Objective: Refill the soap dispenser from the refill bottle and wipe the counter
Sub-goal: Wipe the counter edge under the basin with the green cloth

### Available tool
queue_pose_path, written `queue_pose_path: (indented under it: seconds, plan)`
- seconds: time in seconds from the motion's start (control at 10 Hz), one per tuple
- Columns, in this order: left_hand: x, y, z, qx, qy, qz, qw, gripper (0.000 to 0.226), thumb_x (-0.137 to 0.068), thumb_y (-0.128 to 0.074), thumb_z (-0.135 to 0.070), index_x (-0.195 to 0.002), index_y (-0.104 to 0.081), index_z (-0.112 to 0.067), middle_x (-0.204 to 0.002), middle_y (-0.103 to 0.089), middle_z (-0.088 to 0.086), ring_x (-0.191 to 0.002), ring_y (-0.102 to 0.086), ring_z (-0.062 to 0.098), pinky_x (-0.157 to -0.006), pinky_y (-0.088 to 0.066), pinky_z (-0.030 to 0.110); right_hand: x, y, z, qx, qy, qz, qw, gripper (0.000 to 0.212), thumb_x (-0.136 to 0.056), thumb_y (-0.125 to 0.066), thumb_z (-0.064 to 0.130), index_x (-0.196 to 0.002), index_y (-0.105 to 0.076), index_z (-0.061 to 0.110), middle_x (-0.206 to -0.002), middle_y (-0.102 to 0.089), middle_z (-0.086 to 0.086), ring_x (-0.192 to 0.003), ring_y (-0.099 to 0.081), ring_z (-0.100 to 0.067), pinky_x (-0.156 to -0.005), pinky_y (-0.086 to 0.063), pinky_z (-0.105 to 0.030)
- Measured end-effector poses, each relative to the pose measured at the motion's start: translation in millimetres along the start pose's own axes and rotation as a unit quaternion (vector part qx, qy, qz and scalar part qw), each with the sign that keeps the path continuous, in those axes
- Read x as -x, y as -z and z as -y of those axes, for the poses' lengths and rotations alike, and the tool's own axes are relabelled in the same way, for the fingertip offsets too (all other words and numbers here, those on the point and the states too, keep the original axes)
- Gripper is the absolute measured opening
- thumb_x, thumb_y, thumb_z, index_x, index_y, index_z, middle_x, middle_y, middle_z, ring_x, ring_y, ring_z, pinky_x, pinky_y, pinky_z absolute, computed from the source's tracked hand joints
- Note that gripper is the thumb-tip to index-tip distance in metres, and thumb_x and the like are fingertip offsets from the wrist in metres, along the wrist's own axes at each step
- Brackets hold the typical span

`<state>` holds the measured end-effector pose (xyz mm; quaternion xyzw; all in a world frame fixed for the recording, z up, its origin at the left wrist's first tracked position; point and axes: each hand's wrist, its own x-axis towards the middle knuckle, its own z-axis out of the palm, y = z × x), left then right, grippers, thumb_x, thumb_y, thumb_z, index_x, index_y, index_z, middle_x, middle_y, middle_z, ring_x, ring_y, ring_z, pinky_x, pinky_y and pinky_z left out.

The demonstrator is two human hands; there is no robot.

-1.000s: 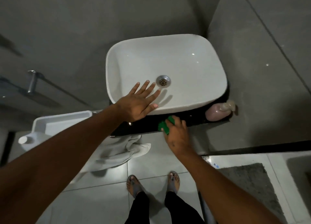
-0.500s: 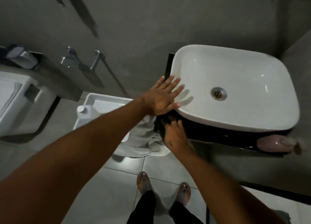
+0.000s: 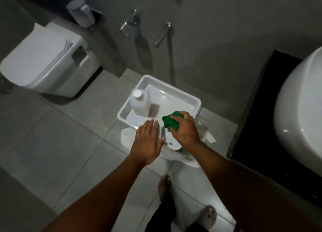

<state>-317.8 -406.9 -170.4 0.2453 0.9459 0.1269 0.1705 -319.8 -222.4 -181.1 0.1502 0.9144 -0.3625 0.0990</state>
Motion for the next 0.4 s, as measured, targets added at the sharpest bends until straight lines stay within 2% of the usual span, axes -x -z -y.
queue_pose_path:
  seconds: [0.1, 0.2, 0.3, 0.4]
  plan:
    - [-7.8, -17.5, 5.7, -0.015, 0.003, 0.004, 1.0, 0.072, -0.104, -0.021, -0.053, -0.158, -0.027, -0.006, -0.164, -0.03, 0.017, -0.154, -0.022, 0.034, -0.126, -0.016, 0.049, -20.0, -25.5, 1.5, 0.039, 0.013, -0.005, 0.999, 0.045, -0.083, -0.075, 0.023, -0.127, -0.064, 0.021, -0.14, -0.047, -0.008, -0.122, -0.047, -0.032, -0.108, -0.043, -0.042]
    - [-6.8, -27.6, 6.9, -0.052, -0.01, 0.013, 0.999, 0.071, -0.105, -0.019, -0.053, -0.159, -0.026, -0.007, -0.165, -0.029, 0.015, -0.155, -0.02, 0.033, -0.127, -0.012, 0.05, -27.4, -29.7, 3.2, 0.07, -0.013, 0.015, 0.997, 0.054, -0.083, -0.076, 0.028, -0.133, -0.059, 0.022, -0.145, -0.04, -0.006, -0.127, -0.042, -0.03, -0.111, -0.04, -0.039]
    - [-6.2, -24.7, 6.3, -0.054, -0.008, 0.018, 0.998, 0.07, -0.106, -0.025, -0.052, -0.16, -0.024, -0.007, -0.166, -0.026, 0.015, -0.155, -0.017, 0.032, -0.127, -0.008, 0.049, -29.1, -13.9, 13.4, 0.07, -0.041, 0.065, 0.995, 0.074, -0.076, -0.079, 0.036, -0.143, -0.048, 0.026, -0.15, -0.036, -0.004, -0.133, -0.036, -0.03, -0.112, -0.032, -0.04]
    - [-9.6, -5.1, -16.3, -0.055, -0.012, 0.013, 0.998, 0.072, -0.105, -0.023, -0.054, -0.161, -0.018, -0.01, -0.168, -0.02, 0.014, -0.156, -0.013, 0.03, -0.127, -0.006, 0.049, -3.5, 44.4, 28.9, -0.023, -0.057, 0.076, 0.995, 0.071, -0.072, -0.081, 0.029, -0.138, -0.054, 0.026, -0.139, -0.055, -0.001, -0.122, -0.054, -0.022, -0.104, -0.046, -0.035]
